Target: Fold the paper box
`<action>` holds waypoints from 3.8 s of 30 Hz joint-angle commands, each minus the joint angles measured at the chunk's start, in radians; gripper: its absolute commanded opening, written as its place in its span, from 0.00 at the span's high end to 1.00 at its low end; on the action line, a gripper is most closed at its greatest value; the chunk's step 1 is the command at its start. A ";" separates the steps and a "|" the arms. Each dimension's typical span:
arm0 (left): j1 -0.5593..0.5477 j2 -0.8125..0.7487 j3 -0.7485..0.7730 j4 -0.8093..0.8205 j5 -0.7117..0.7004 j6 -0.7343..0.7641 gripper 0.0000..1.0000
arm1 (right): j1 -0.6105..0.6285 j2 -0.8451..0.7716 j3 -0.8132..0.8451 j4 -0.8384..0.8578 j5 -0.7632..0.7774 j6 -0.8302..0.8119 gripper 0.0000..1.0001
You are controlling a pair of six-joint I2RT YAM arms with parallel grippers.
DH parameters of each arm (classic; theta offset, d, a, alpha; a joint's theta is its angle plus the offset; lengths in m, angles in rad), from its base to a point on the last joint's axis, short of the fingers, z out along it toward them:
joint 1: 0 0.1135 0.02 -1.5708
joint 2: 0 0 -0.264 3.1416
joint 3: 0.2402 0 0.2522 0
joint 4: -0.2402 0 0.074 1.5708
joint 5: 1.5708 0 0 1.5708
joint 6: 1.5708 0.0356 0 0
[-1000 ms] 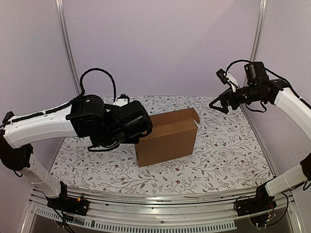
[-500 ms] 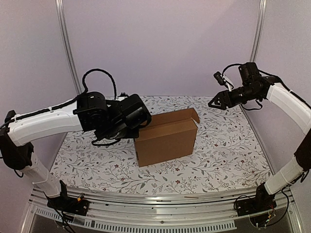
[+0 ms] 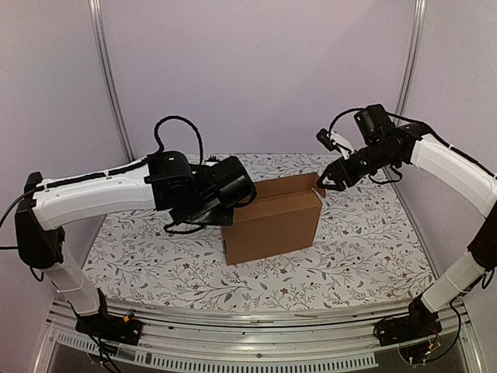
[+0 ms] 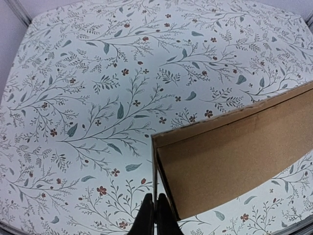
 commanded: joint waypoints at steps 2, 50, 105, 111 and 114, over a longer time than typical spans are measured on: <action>0.022 0.025 0.063 -0.022 -0.047 0.038 0.99 | 0.049 0.007 0.029 -0.016 0.093 0.019 0.42; 0.152 0.177 0.215 0.082 -0.022 0.208 1.00 | 0.050 0.038 0.032 -0.030 0.183 0.211 0.59; 0.176 0.273 0.218 0.130 0.069 0.246 1.00 | -0.026 -0.016 -0.035 -0.072 0.010 0.112 0.64; 0.174 0.275 0.205 0.136 0.066 0.242 1.00 | -0.027 -0.027 -0.029 -0.106 0.024 0.118 0.63; 0.171 0.273 0.202 0.138 0.059 0.254 1.00 | -0.027 -0.033 -0.036 -0.114 0.035 0.121 0.65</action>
